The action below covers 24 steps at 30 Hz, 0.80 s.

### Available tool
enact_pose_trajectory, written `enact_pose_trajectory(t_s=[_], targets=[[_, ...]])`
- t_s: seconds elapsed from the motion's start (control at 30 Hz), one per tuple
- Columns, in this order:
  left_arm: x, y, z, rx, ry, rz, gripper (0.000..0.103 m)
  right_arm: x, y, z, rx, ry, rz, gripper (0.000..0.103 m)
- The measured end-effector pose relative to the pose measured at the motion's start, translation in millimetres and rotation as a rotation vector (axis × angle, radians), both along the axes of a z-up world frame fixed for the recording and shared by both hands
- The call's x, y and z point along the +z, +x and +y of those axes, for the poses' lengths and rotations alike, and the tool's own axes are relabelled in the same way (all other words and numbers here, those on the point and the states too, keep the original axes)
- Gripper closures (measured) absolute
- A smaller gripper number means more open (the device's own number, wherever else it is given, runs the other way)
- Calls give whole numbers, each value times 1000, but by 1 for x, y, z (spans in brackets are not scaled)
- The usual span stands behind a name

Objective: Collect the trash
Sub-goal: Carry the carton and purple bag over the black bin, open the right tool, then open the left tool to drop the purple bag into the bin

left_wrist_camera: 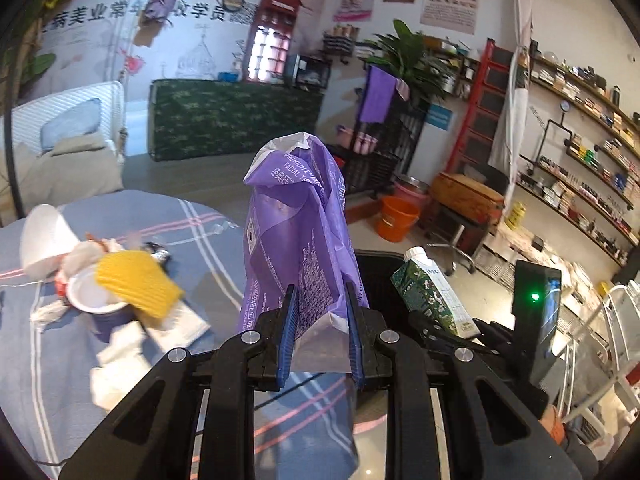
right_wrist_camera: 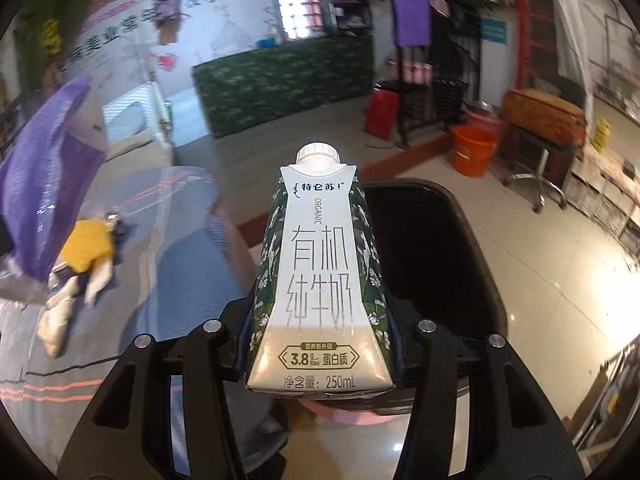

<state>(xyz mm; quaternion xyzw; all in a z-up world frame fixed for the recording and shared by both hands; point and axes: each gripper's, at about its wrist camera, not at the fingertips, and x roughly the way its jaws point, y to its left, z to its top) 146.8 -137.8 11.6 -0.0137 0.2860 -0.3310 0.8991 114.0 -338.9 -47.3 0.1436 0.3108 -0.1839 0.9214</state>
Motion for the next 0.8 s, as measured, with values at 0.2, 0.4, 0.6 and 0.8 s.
enact_pose_trajectory(t_s=[0.2,0.4,0.6,0.8], targets=[[-12,-1,-31,-83,34,34,81,-36,16,-41,-63,50,78,52],[-23,2,-56,-138,55,84,81,-64,22,-68,-104,95,112,37],[-31,9,-78,-189,80,116,81,-56,0,-72,-137,82,66,34],[-41,14,-103,-243,108,151,81,-46,-32,-73,-194,26,54,33]])
